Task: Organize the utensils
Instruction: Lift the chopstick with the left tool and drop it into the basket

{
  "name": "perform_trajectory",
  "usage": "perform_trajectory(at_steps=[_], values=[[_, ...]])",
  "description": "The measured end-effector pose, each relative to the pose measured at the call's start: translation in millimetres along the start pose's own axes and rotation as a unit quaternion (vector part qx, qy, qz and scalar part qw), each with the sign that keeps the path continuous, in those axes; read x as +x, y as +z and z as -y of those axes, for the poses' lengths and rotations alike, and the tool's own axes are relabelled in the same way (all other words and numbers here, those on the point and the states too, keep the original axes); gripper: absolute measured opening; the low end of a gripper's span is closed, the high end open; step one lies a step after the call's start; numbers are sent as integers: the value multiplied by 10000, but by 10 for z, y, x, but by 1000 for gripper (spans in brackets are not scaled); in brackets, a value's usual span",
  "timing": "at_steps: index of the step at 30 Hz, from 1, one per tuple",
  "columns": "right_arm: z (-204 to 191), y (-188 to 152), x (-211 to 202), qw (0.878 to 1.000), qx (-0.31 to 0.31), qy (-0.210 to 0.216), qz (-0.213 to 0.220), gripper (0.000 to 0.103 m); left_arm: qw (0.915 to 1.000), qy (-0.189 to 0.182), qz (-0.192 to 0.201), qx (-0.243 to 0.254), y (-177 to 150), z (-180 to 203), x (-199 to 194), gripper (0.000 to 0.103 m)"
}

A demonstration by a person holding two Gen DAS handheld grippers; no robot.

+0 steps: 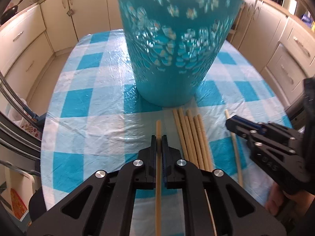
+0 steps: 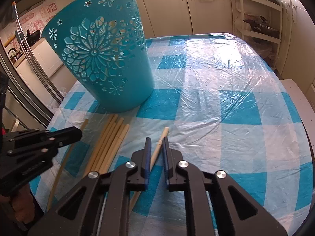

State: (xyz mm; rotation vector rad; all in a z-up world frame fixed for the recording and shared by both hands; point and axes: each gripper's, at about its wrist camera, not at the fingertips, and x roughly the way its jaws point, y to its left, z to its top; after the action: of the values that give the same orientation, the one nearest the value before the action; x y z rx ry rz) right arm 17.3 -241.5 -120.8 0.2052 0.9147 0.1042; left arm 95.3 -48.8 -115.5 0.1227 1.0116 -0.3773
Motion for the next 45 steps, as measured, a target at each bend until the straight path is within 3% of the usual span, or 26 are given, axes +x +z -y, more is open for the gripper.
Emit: perform_trajectory(at_steps=[7,14,21,31,37,45], values=[[-33,-5,0,10000,-69,16,-1,20,9937,-617,771,-522,64,-320,-666,5],[-42,-3,-3,9999,-106,54,-2,24,9704,-1074,1983,-868,427,-503,-1439,5],[7,-6,-11,9998,52,209,19,24,9533,-1032,2706,-854,951,-334,-1641,5],[79,-14,-19,9988,240,422,33,25,9205,-488,3771,-896,1687,-79,-1630,5],[135,-13,-28,9978,364,560,43,25,9302,-176,3584,-780,1915,92,-1179,5],[135,-8,-28,9977,356,566,48,26,9478,45,3145,-532,1787,165,-822,5]])
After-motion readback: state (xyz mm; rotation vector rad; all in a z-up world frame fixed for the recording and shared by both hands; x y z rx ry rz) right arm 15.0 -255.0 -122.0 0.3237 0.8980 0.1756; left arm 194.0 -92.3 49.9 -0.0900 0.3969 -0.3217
